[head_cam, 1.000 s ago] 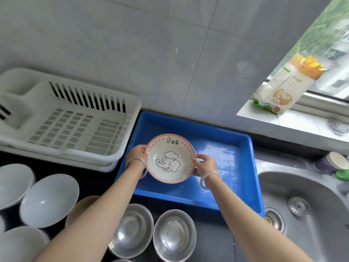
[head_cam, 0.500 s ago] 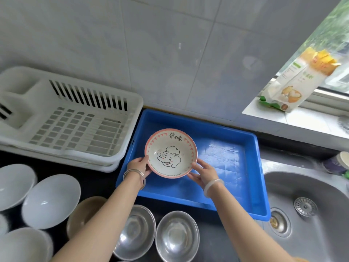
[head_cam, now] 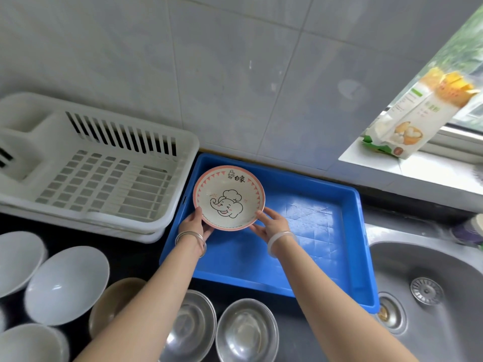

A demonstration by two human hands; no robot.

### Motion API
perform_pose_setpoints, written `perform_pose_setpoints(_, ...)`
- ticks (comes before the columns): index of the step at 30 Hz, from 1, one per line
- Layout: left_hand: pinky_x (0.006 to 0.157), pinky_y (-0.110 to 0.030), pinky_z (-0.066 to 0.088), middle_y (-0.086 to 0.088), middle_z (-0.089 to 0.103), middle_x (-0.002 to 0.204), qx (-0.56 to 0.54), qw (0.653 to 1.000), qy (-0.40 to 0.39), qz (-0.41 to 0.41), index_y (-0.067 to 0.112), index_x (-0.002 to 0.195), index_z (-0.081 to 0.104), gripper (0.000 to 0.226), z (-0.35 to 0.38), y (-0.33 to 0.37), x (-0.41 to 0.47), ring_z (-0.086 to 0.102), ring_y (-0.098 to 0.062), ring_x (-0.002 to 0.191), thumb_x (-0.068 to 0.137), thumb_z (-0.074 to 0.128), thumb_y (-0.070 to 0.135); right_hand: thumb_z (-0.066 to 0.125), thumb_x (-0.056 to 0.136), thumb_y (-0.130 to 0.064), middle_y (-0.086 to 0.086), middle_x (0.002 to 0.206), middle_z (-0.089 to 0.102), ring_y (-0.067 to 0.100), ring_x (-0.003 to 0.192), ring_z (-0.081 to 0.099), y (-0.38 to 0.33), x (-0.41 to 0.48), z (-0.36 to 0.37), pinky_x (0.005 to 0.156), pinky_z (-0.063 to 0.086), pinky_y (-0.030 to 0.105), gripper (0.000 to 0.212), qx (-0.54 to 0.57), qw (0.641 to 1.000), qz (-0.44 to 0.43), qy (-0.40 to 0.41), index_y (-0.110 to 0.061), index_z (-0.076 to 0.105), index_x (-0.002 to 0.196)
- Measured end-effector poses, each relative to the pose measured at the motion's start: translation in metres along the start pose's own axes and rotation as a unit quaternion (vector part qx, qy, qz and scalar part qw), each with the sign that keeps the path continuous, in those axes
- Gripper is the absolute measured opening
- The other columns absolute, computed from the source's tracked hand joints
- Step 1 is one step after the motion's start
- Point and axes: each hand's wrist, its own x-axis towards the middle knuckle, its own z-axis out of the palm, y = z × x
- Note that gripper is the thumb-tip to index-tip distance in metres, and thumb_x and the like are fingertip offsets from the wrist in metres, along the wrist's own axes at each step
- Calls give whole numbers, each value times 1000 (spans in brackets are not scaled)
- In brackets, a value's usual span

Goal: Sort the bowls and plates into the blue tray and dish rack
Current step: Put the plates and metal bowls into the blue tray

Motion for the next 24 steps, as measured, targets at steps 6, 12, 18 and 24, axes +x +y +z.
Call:
perform_pose_setpoints(6, 83, -34, 49, -14, 58, 112, 3, 1000, 16, 8, 6, 126, 53, 35, 4, 1, 1, 56, -25, 99, 95, 48, 21, 57, 91, -9, 20, 118, 62, 22, 57, 68, -2, 3, 6, 60, 60, 27, 32, -34, 999, -7, 22, -10, 52, 123)
perform_pose_setpoints(12, 85, -35, 49, -17, 59, 116, 4, 1000, 18, 13, 4, 125, 54, 34, 5, 1, -3, 57, -27, 100, 95, 48, 19, 54, 93, -12, 10, 93, 66, 22, 65, 67, -1, 0, 7, 61, 59, 24, 33, -53, 998, -11, 26, -12, 52, 125)
perform_pose_setpoints(18, 92, -31, 48, -18, 57, 125, 10, 999, 9, 31, -1, 126, 52, 36, 3, -11, -23, 57, -28, 112, 93, 51, 15, 50, 95, -31, 8, 126, 58, 28, 97, 66, -7, -13, -3, 71, 56, 23, 40, -130, 991, -15, -23, -13, 51, 130)
perform_pose_setpoints(24, 56, -14, 41, -4, 44, 73, 74, 996, -11, 55, 13, 70, 46, 25, 10, -41, -79, 43, -13, 65, 94, 43, 8, 44, 98, -28, 10, 127, 58, 27, 98, 62, -12, -56, -48, 80, 50, 31, 33, -207, 974, -86, -19, -11, 52, 125)
